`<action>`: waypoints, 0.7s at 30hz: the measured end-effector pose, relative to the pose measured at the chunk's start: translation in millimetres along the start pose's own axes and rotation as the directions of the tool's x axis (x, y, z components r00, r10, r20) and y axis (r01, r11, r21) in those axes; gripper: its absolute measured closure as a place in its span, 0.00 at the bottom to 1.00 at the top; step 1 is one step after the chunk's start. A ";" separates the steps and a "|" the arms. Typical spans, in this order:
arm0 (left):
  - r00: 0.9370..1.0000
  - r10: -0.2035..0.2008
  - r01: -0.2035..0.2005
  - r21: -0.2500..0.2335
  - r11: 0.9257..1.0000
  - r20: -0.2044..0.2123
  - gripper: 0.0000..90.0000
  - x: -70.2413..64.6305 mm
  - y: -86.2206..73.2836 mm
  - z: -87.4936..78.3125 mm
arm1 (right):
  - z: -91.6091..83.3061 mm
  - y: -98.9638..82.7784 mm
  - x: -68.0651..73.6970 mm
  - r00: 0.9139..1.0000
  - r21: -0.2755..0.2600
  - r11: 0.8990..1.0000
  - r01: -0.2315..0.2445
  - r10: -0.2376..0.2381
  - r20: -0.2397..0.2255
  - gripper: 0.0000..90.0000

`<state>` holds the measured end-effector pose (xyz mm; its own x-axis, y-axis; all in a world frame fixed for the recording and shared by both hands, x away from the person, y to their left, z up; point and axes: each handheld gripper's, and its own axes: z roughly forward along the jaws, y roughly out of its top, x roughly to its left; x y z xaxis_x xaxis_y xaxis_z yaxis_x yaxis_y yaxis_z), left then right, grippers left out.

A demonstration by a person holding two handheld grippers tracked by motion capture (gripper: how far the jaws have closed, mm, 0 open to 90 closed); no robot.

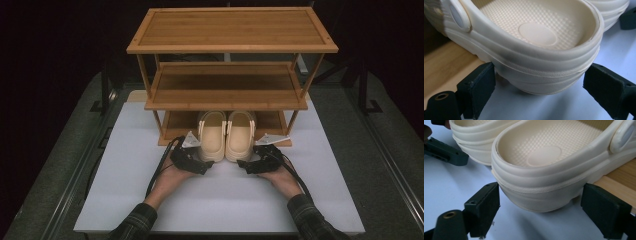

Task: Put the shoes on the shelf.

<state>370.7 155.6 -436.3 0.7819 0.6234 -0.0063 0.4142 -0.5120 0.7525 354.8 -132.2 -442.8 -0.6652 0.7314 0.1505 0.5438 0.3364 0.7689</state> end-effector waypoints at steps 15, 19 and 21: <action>0.999 -0.048 0.048 -0.039 0.998 0.006 0.12 23.8 18.0 15.1 | 13.5 26.3 -26.1 1.000 0.031 1.000 -0.006 0.006 0.001 0.17; 0.999 -0.033 0.032 -0.026 0.999 -0.017 0.13 25.6 23.8 21.1 | 17.7 34.4 -31.0 1.000 0.049 0.999 0.016 -0.017 0.021 0.17; 0.999 -0.037 0.036 -0.030 0.999 -0.025 0.13 27.7 24.3 25.3 | 20.5 37.3 -34.1 0.999 0.056 0.998 0.024 -0.026 0.037 0.16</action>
<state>414.2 145.5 -434.8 0.7543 0.6563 -0.0176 0.4278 -0.4710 0.7715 408.2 -132.5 -432.1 -0.6597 0.7439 0.1071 0.5555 0.3866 0.7362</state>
